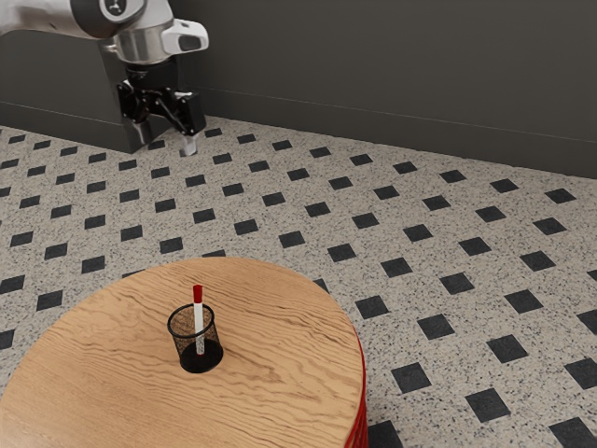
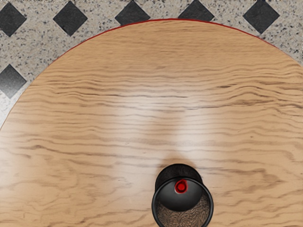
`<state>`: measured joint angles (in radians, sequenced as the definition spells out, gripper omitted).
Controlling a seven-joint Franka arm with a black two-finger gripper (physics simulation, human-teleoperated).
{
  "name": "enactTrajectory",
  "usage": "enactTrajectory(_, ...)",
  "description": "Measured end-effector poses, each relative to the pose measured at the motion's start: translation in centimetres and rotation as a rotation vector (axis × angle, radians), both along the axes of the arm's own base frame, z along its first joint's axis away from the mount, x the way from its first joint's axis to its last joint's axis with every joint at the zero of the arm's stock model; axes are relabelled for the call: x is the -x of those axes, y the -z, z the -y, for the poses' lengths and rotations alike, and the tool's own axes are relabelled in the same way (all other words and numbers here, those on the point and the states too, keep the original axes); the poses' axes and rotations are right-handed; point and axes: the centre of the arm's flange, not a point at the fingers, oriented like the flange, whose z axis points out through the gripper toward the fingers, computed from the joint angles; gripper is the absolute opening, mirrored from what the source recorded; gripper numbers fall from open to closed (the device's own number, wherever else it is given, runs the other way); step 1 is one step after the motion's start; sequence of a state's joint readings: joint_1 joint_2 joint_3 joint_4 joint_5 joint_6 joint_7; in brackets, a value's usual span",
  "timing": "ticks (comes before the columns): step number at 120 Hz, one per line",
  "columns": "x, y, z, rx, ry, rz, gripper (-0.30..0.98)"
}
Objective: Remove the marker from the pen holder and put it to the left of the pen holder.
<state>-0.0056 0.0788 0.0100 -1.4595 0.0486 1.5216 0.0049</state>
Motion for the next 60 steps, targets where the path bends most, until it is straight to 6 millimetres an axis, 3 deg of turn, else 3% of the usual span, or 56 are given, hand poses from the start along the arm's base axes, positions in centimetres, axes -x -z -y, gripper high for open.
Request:
enactTrajectory(18, -0.1, 0.2, 0.3, 0.000, 0.004, -0.002, 0.69)
enactTrajectory(32, -0.9, 2.2, 0.5, 0.000, 0.009, -0.035, 0.69)
enactTrajectory(48, 2.6, 8.1, 1.7, 0.006, 0.032, -0.103, 0.69)
enactTrajectory(60, 4.0, 13.0, 2.6, 0.011, 0.044, -0.145, 0.69)
